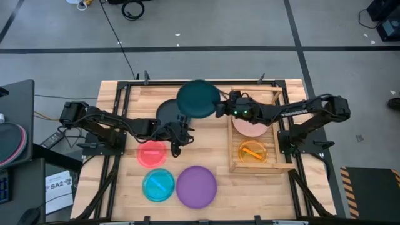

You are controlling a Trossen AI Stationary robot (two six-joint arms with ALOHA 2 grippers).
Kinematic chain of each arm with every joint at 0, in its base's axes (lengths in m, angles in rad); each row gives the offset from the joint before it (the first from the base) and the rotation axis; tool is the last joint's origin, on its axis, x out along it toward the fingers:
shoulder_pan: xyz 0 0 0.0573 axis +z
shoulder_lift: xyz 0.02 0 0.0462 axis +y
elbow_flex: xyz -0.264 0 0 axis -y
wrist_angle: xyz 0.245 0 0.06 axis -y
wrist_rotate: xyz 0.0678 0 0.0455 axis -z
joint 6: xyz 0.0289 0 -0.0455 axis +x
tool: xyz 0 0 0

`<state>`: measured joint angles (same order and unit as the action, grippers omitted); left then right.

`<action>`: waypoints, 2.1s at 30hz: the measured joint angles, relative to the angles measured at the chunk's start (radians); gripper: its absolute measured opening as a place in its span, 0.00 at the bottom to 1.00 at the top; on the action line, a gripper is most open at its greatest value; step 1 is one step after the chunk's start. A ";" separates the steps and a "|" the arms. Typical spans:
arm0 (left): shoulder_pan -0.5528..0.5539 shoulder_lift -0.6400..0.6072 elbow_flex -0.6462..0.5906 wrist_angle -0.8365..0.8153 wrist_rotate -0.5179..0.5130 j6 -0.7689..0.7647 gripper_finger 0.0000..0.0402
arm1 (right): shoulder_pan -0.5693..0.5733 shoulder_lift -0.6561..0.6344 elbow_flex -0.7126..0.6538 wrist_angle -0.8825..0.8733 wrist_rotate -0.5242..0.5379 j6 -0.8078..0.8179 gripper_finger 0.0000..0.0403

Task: Place and stack plates onto a shelf
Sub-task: Stack the blue plate on top of the brown plate on the shelf

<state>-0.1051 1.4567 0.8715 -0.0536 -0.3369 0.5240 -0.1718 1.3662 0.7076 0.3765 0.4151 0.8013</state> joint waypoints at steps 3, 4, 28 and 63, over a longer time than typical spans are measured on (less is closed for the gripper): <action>0.000 0.000 0.000 -0.001 0.001 -0.038 0.40 | -0.018 -0.052 0.000 -0.051 -0.018 -0.019 0.06; 0.000 0.000 0.000 -0.001 0.001 -0.044 0.40 | -0.022 -0.074 0.000 -0.077 -0.025 -0.020 0.06; 0.000 0.000 0.000 -0.003 0.065 -0.050 0.40 | -0.029 -0.709 0.001 -1.060 -0.099 0.223 0.06; 0.000 0.000 -0.001 -0.003 0.065 -0.050 0.40 | -0.029 -0.696 -0.061 -1.562 -0.094 0.437 0.07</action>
<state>-0.1051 1.4567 0.8703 -0.0566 -0.2718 0.4740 -0.2008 0.6706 0.6466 -1.1856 0.3206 1.2385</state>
